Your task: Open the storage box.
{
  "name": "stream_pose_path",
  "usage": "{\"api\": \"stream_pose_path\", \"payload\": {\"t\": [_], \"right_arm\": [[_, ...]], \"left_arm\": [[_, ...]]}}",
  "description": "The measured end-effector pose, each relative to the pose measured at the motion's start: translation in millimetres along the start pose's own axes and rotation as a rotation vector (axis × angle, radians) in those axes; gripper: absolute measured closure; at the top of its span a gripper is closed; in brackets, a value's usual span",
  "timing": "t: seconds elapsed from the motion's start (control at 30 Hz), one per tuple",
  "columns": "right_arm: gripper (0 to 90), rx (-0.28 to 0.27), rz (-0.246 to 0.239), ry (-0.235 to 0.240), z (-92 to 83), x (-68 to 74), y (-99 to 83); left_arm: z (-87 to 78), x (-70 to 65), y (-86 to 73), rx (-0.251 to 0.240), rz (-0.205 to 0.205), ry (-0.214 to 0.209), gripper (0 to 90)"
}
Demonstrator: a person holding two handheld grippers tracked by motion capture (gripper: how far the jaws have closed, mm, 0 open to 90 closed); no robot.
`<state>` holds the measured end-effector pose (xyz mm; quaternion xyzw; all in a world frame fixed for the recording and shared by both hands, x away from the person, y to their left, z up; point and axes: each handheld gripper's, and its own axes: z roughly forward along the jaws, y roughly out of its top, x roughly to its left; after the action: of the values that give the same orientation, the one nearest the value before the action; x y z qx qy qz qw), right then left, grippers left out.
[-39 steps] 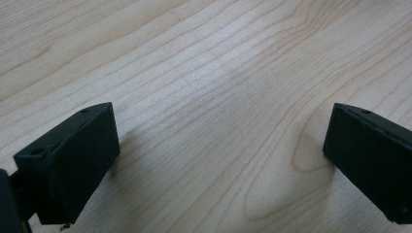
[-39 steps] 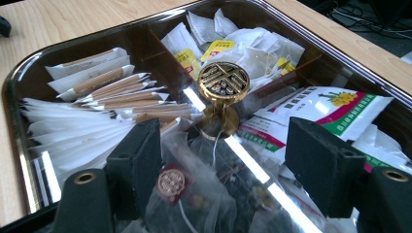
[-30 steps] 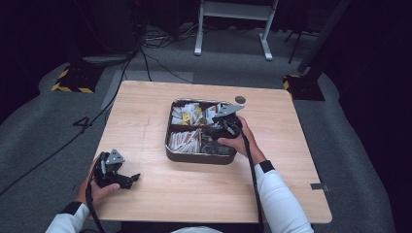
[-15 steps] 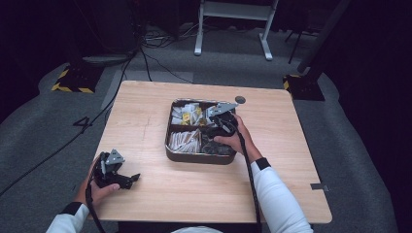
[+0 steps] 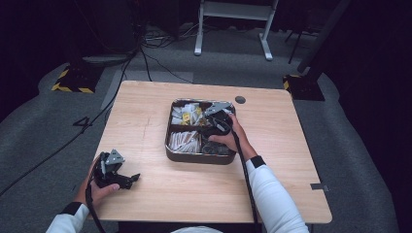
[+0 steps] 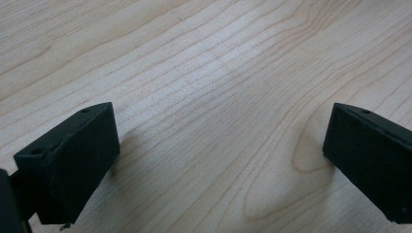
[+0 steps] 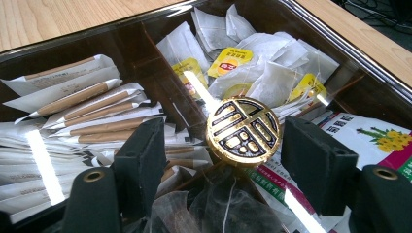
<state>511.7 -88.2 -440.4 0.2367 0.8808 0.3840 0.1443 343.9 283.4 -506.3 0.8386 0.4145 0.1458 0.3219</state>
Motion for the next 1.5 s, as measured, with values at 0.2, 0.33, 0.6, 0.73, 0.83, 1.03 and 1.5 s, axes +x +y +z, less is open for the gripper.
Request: {"api": "stream_pose_path", "payload": {"t": [0.2,0.33,0.6,0.73,0.83,1.03,1.5], "right_arm": [[36.1,0.002,0.007,0.002,4.1,0.0,3.2],[39.9,0.0,0.009,0.004,4.6,0.7,3.9],[58.5,-0.019,0.071,-0.028,5.9,-4.0,5.3],[58.7,-0.016,0.064,-0.037,6.2,-2.8,5.7],[58.8,-0.016,0.053,-0.034,4.7,-2.7,5.9],[58.9,-0.03,0.042,-0.047,-2.2,-1.2,8.1],[58.9,-0.075,0.032,-0.049,-31.2,1.9,17.6]], "left_arm": [[0.0,0.0,0.0,0.0,0.0,0.0,0.1],[0.2,-0.2,-0.2,-0.003,-0.003,0.0,0.1],[-0.1,-0.4,-0.5,-0.004,-0.003,0.004,0.1],[-0.1,-0.4,-0.5,-0.004,-0.003,0.004,0.1],[-0.1,-0.4,-0.5,-0.004,-0.003,0.003,0.2],[-0.1,-0.4,-0.5,-0.004,-0.003,0.003,0.2],[-0.2,-0.4,-0.5,-0.003,-0.003,0.004,0.2]]}}
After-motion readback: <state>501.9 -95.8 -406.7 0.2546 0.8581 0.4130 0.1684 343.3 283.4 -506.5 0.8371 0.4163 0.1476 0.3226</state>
